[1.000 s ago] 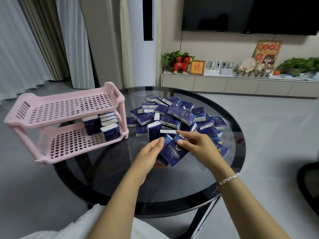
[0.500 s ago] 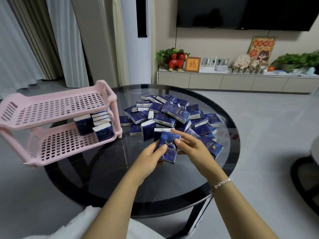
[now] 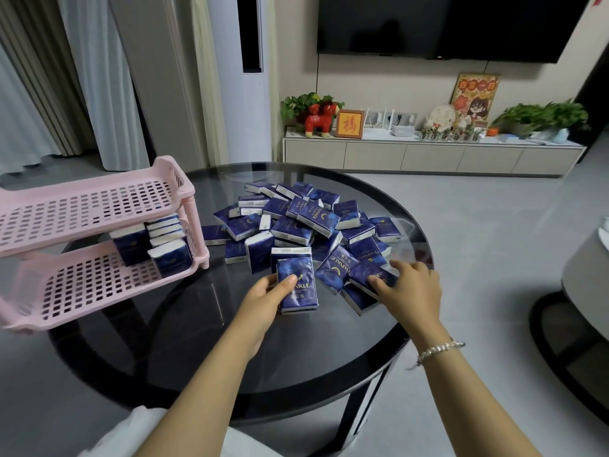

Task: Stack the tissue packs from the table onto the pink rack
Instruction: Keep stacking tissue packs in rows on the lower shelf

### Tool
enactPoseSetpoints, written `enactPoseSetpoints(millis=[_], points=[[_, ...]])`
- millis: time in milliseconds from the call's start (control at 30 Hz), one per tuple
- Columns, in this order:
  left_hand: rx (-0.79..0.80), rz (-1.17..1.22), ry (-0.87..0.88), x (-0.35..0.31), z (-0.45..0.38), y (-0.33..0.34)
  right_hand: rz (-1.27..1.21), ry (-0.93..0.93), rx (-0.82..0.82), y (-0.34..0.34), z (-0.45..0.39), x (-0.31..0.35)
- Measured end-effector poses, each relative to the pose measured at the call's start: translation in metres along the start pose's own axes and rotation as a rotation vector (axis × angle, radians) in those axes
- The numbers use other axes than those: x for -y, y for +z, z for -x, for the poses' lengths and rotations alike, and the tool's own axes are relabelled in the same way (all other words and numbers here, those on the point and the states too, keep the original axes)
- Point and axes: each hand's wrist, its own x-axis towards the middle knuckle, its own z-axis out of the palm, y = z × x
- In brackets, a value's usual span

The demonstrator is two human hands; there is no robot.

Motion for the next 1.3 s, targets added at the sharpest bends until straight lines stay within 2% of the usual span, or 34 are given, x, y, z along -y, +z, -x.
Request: enactPoseSetpoints(millis=[100, 200, 333, 467, 533, 667, 800, 1000, 1167, 1300], points=[[0.009, -0.011, 0.000, 0.000, 0.001, 0.002, -0.038, -0.011, 0.075, 0.005, -0.001, -0.007], [0.003, -0.037, 0.014, 0.001, 0.001, 0.000, -0.155, -0.037, 0.037, 0.007, 0.005, -0.008], [0.001, -0.104, 0.058, 0.000, 0.004, 0.000, -0.515, -0.059, -0.050, 0.005, 0.016, -0.004], [-0.020, -0.177, 0.127, -0.007, 0.012, 0.000, -0.904, -0.036, 0.061, 0.001, 0.028, 0.006], [0.000, -0.222, 0.139, -0.011, 0.020, 0.000, -0.985, -0.086, 0.135, -0.003, 0.032, 0.014], [0.047, -0.298, 0.125, -0.015, 0.026, -0.002, -0.872, -0.245, 0.266, -0.007, 0.032, 0.029], [0.099, -0.330, 0.092, -0.013, 0.026, -0.004, -0.837, -0.302, 0.334, -0.006, 0.031, 0.043], [0.153, -0.240, -0.002, -0.010, 0.022, -0.004, -0.571, -0.432, 0.250, 0.000, 0.024, 0.054], [0.189, -0.211, 0.011, -0.009, 0.024, -0.004, -0.602, -0.485, 0.232, 0.010, 0.026, 0.066], [0.119, -0.206, 0.007, -0.008, 0.021, -0.004, -0.688, -0.371, 0.176, 0.019, 0.027, 0.064]])
